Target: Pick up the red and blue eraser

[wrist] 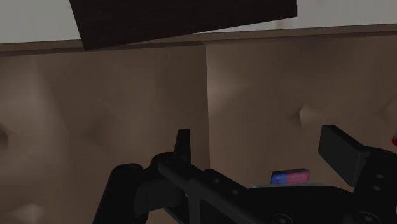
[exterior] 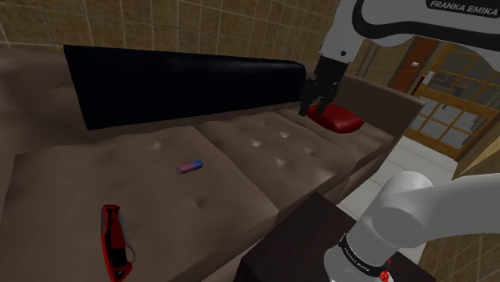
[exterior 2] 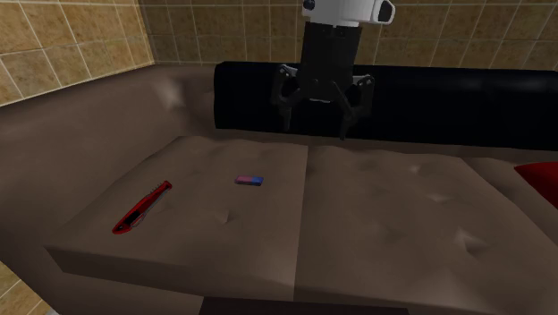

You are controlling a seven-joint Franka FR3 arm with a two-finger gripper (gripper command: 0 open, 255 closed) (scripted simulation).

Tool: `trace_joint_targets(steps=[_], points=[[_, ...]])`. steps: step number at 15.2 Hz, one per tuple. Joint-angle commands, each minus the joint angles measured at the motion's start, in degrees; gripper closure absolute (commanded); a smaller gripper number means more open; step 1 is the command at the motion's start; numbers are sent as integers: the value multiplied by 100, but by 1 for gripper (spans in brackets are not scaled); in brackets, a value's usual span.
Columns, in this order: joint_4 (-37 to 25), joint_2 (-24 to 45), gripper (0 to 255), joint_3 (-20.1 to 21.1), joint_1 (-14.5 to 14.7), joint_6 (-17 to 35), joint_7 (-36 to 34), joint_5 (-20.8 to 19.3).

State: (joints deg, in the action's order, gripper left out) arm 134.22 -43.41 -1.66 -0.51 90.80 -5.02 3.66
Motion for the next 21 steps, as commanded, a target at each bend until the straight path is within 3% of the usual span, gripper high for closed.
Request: trace_joint_targets(steps=[1,7,13,17,21], points=[[0,0,0,0,0,0,0,0],[513,256,0,932,-131,913,-1732,494],[585,1023,0,1877,-327,1894,-3458,809],[397,1779,0,2490,-551,2529,-4653,795],[42,2694,0,3060,-842,3094,-5945,497]])
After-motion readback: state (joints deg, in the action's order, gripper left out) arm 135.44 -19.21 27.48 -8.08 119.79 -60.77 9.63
